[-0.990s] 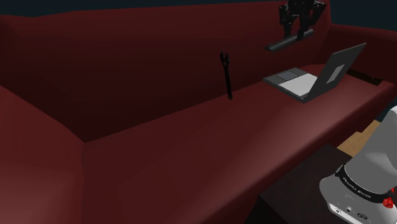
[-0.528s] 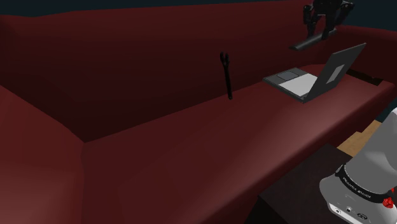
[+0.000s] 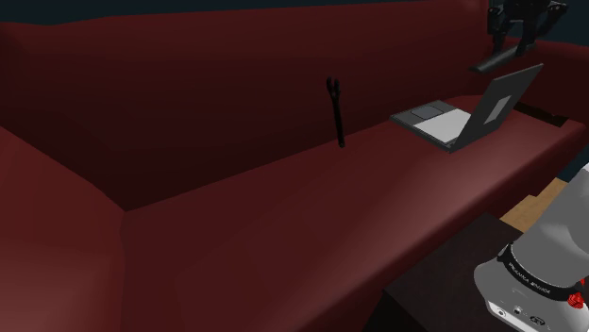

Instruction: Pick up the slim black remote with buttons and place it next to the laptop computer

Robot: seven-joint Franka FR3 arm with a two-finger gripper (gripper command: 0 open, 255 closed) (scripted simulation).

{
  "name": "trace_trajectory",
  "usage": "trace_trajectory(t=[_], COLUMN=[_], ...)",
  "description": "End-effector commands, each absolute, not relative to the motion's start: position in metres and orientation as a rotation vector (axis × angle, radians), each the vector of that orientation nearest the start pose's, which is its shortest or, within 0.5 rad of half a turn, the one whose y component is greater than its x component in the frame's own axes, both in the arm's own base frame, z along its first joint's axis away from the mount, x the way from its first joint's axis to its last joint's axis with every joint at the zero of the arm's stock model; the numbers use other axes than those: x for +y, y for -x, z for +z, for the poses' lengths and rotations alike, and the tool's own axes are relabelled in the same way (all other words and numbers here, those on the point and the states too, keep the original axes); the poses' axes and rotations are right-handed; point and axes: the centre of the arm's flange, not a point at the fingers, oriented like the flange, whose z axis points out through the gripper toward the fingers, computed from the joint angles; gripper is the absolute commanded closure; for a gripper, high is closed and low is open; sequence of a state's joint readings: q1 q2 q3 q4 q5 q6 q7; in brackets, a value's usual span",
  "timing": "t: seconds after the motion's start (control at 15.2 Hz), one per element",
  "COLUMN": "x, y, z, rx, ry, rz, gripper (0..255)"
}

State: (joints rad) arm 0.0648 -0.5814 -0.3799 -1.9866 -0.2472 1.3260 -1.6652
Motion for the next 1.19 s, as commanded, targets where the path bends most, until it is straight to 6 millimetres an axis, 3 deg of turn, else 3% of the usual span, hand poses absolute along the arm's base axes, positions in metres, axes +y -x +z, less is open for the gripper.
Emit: trace_trajectory(t=[0.0, 1.06, 1.12], x=[-0.206, -0.393, -0.414], y=[-0.299, -0.199, -0.188], z=[0.653, 0.654, 0.654], rx=[-1.945, -1.945, -1.945], ry=[2.369, 2.369, 2.369], rz=[0.15, 0.15, 0.15], gripper=[255, 255, 255])
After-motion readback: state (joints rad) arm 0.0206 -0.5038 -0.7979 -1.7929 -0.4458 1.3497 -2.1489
